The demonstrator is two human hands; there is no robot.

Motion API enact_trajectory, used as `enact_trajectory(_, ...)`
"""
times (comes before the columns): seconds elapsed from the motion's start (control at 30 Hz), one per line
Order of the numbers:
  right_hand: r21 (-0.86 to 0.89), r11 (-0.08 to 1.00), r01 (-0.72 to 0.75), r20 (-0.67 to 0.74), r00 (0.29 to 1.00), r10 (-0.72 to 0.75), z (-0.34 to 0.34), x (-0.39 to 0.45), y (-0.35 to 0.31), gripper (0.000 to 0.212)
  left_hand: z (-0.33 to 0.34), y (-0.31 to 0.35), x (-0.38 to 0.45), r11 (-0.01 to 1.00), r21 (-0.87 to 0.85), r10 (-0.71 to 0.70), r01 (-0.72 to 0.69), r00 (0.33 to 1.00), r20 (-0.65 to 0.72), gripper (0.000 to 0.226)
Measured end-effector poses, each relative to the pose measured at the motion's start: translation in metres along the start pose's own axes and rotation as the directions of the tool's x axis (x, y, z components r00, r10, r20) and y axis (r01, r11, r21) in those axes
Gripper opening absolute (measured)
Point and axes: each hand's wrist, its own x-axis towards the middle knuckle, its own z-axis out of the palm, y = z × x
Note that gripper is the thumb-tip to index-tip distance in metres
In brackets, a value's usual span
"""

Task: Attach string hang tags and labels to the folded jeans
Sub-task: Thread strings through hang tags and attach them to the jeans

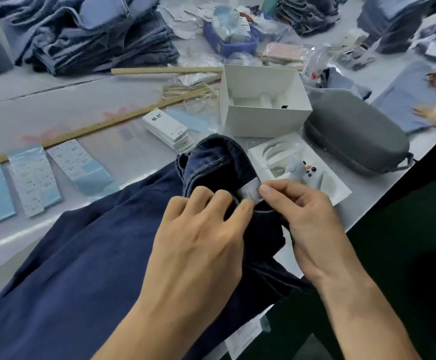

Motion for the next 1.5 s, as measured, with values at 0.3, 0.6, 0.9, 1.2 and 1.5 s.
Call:
enact_trajectory(0.3, 0.144, 0.982, -0.12, 0.029, 0.993, 0.117, -0.003, 0.006, 0.0, 0.008, 0.017, -0.005, -0.017, 0.999, -0.032, -0.005, 0.001, 0.991, -0.137, 0.022)
enact_trajectory(0.6, 0.103, 0.994, -0.026, 0.006, 1.0, 0.025, -0.009, 0.004, 0.007, 0.021, 0.03, -0.014, -0.037, 0.981, -0.186, -0.086, 0.045, 0.972, -0.22, 0.035)
enact_trajectory(0.9, -0.344, 0.888, 0.307, -0.313, 0.854, -0.416, -0.038, 0.012, 0.012, 0.013, 0.021, -0.006, -0.05, 0.676, -0.679, -0.378, 0.287, 0.926, 0.015, 0.051)
enact_trajectory(1.2, -0.623, 0.36, 0.695, 0.23, 0.602, -0.765, 0.011, 0.023, 0.003, 0.033, 0.043, 0.012, -0.052, 0.955, -0.292, 0.136, -0.047, 0.947, 0.292, 0.023)
enact_trajectory(1.5, -0.721, 0.524, 0.452, 0.424, 0.887, -0.182, 0.036, 0.055, 0.075, 0.047, 0.019, -0.104, -0.128, 0.957, -0.107, -0.245, 0.27, 0.949, 0.199, 0.042)
